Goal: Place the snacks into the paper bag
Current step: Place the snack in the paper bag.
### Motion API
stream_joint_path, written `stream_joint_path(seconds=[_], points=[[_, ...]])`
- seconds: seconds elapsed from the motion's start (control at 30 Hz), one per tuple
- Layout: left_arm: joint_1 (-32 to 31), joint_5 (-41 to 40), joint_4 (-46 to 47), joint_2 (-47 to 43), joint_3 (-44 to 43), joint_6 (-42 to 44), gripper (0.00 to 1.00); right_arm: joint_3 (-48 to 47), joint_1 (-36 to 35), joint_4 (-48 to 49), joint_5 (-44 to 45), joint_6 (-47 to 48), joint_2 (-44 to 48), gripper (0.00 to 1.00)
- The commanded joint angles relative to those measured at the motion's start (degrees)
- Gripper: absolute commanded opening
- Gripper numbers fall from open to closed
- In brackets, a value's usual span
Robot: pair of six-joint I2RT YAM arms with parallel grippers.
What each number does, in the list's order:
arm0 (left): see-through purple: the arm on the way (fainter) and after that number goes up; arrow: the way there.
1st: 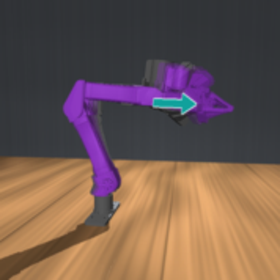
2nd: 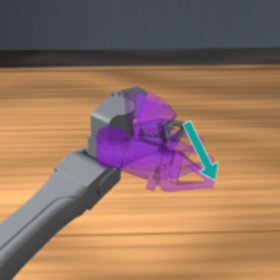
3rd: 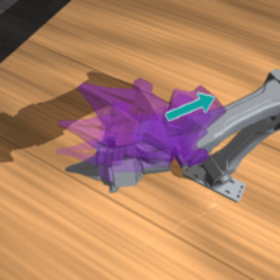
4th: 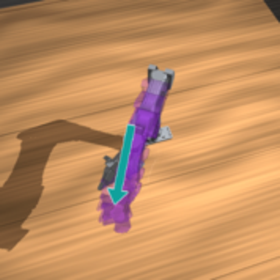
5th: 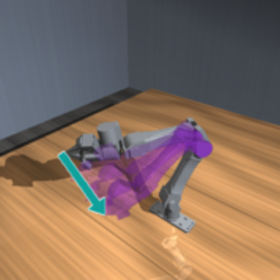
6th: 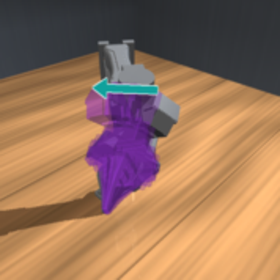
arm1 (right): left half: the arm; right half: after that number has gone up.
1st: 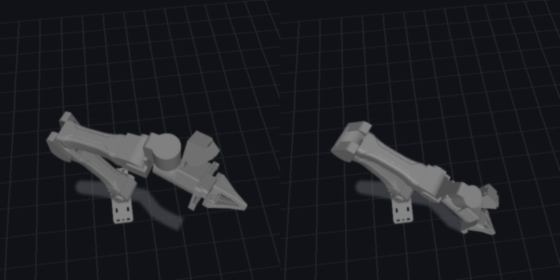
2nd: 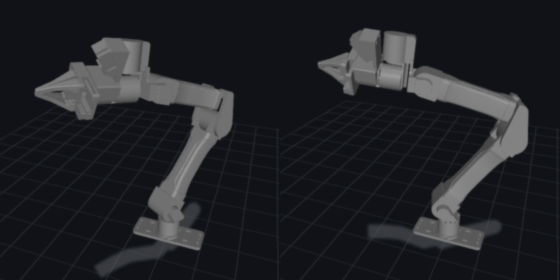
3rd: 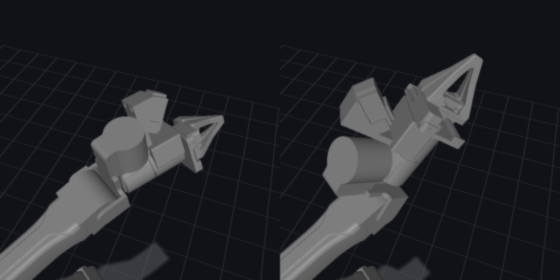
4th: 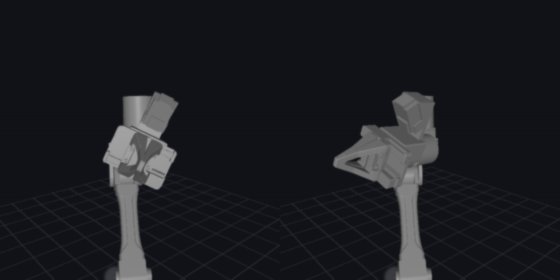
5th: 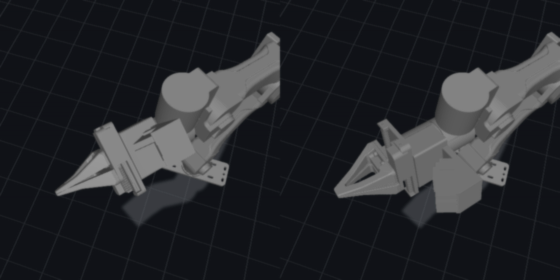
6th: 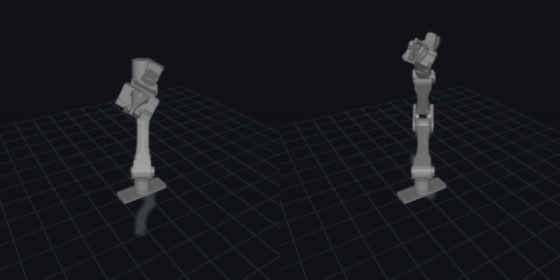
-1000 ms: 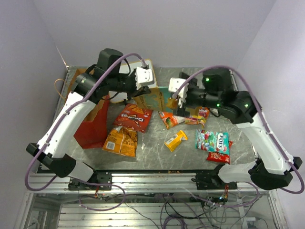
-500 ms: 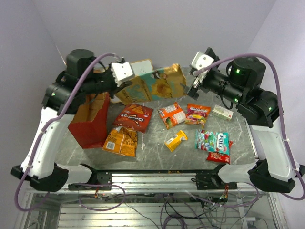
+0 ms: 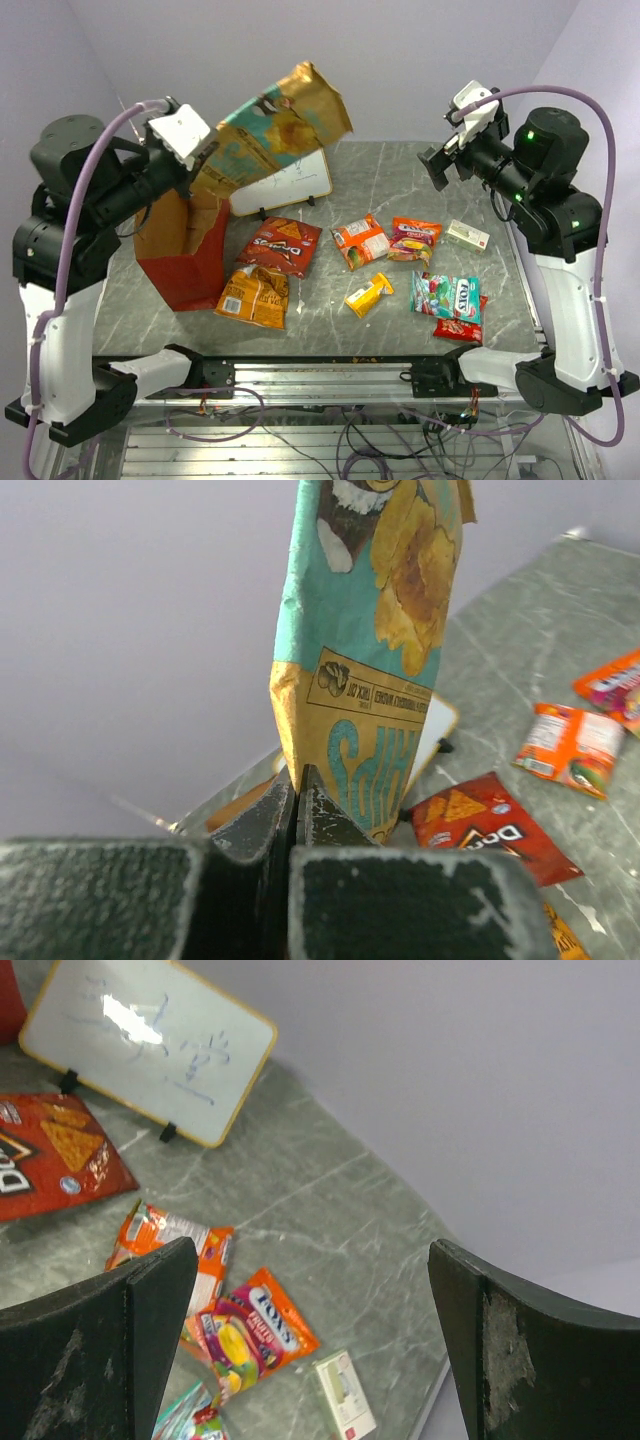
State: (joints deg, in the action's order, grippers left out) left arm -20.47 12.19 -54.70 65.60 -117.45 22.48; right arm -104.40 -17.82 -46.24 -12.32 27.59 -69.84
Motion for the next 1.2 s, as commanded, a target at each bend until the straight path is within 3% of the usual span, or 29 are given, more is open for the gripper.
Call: stream_joint_path(seconds=[0.0,0.13,0.23,0.77,1.17], points=[[1.9,-14.6,1.7,-2.4,-2.2,-4.2,0.07,5.1,3.3,1.4,-3.4,-1.9,-0.1,0.99],[3.0,-23.4,-0.4,-3.5,-0.4,-4.0,0.07,8.0,5.2,1.7,-3.6,-1.9,0.6,1.0],[4.7,-25.6,-1.4,-4.9,2.6,-3.5,0.07,9.3,6.7,1.8,-4.6,-2.1,1.1,1.0],[15.9,-21.2,-4.3,-3.8,10.2,-7.1,0.07,14.0,8.7,1.0,-7.7,-1.4,2.9,1.0],[17.0,-21.5,-6.2,-5.0,14.1,-6.5,0.07,15.8,8.7,0.8,-8.8,-1.4,3.8,1.0]])
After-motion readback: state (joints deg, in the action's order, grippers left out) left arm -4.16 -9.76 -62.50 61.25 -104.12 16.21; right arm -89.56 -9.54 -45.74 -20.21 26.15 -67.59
